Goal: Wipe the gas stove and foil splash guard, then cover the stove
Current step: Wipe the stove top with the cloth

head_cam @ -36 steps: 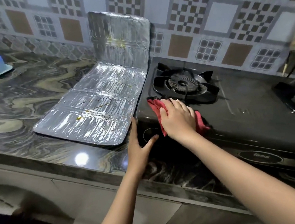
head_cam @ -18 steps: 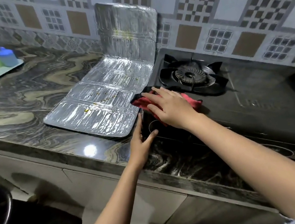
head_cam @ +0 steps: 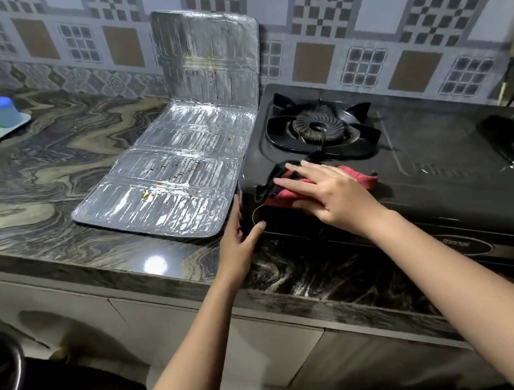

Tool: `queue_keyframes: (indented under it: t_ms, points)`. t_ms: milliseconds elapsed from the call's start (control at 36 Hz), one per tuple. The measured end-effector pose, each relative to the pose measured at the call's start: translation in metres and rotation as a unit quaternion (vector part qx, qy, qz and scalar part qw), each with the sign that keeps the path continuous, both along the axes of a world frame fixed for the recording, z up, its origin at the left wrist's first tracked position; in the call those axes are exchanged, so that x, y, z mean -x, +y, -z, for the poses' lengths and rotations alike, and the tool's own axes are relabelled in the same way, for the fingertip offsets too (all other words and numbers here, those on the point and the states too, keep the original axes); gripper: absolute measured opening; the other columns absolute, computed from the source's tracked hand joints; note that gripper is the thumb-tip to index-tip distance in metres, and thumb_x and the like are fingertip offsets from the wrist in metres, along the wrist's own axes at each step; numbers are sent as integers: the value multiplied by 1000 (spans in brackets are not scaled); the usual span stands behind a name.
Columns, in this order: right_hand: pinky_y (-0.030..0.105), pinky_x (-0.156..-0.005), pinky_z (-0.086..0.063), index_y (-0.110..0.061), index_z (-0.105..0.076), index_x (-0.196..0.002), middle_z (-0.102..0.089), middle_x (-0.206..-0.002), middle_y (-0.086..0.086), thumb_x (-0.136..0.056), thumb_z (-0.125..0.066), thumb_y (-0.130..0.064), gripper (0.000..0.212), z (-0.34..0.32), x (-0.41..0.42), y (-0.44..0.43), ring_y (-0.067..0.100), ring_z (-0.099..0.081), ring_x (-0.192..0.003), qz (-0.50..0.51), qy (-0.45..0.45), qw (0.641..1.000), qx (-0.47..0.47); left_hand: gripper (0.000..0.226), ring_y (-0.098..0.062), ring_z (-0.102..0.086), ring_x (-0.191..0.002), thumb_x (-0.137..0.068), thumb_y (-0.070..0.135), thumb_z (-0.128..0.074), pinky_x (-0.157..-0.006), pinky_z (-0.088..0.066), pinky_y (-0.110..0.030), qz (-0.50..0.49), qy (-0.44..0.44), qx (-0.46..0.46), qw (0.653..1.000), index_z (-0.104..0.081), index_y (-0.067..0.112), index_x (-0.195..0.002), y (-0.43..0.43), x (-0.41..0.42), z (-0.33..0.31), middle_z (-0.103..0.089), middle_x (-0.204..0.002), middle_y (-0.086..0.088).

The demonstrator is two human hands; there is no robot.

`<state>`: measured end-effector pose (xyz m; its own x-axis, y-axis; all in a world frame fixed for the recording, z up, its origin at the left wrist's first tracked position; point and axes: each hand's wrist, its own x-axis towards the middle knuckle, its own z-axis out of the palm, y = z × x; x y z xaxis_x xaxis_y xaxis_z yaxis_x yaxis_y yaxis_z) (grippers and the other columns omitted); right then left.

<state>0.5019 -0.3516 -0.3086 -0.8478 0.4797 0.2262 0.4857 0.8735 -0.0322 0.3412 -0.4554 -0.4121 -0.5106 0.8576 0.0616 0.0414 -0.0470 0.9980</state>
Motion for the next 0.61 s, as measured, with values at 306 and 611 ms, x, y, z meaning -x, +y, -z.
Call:
queue_keyframes:
  t_ms: [306, 611]
  points:
    - [43, -106, -37, -36, -46, -134, -48, -142, -4, -86, -47, -43, 49, 6, -75, -1, 23, -44, -132, 88, 63, 994, 1, 69, -19, -30, -138, -89, 14, -60, -109, -27, -27, 5, -7, 18, 1000, -23, 26, -146, -4, 1, -8, -30, -151, -3]
    - [31, -94, -43, -19, -58, -125, -65, -120, 11, -88, -54, -24, 38, 13, -138, -2, 29, -61, -112, 233, 271, 934, 33, 65, -25, -30, -138, -92, 14, -56, -106, -31, -29, 30, 21, 48, 998, -23, 26, -147, -3, 9, -7, -30, -152, -7]
